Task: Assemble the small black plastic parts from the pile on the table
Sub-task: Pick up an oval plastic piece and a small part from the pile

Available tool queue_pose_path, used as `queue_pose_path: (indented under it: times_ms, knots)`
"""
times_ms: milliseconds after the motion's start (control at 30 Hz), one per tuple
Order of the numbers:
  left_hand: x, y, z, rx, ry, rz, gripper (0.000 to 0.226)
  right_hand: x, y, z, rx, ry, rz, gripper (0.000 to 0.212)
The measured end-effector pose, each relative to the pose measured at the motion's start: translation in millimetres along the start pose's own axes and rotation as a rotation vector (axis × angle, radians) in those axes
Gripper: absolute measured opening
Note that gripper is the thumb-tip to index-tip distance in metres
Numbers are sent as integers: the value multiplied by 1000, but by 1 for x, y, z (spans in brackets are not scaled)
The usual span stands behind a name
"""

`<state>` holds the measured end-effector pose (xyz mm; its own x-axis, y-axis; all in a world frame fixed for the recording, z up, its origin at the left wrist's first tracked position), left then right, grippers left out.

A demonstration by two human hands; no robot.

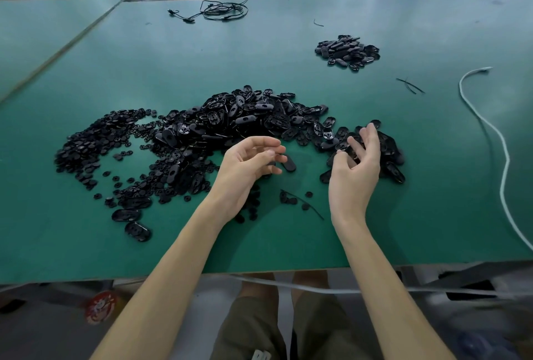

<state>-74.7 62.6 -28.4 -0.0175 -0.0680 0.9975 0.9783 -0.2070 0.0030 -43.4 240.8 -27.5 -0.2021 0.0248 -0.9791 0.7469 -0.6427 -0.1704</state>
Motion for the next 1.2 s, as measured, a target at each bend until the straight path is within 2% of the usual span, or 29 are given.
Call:
queue_pose_path:
  times_ms: [267, 467, 733, 933, 1000, 1200]
  knots:
    - [-2, 0, -1, -4, -2, 1, 20, 6, 2, 4, -129, 178, 18, 61]
    - [-2, 0, -1, -2, -12, 0, 19, 10, 1, 3, -115, 192, 59, 62]
    - [-1, 0, 0, 0, -21, -4, 20, 13, -2, 3, -126, 285, 10, 71]
    - [-2, 1, 0, -4, -34, 4, 20, 12, -1, 9, -253, 547, -94, 75]
    - [-2, 1, 0, -6, -36, 7, 20, 14, -1, 10, -255, 636, -121, 72]
    - [-2, 1, 0, -14, -47, 15, 21, 13, 2, 9, -218, 695, -142, 52]
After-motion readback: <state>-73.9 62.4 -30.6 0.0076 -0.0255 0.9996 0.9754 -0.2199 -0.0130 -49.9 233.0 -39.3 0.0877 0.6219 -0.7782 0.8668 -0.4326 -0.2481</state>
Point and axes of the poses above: each hand's wrist, its own y-axis away from the middle knuckle, its own z-axis out of the palm, x = y × z, the point moved 1 cm from there along -y, towards the middle knuckle, and after that the axes turned 9 degrees about -y, right-handed, at the moved point
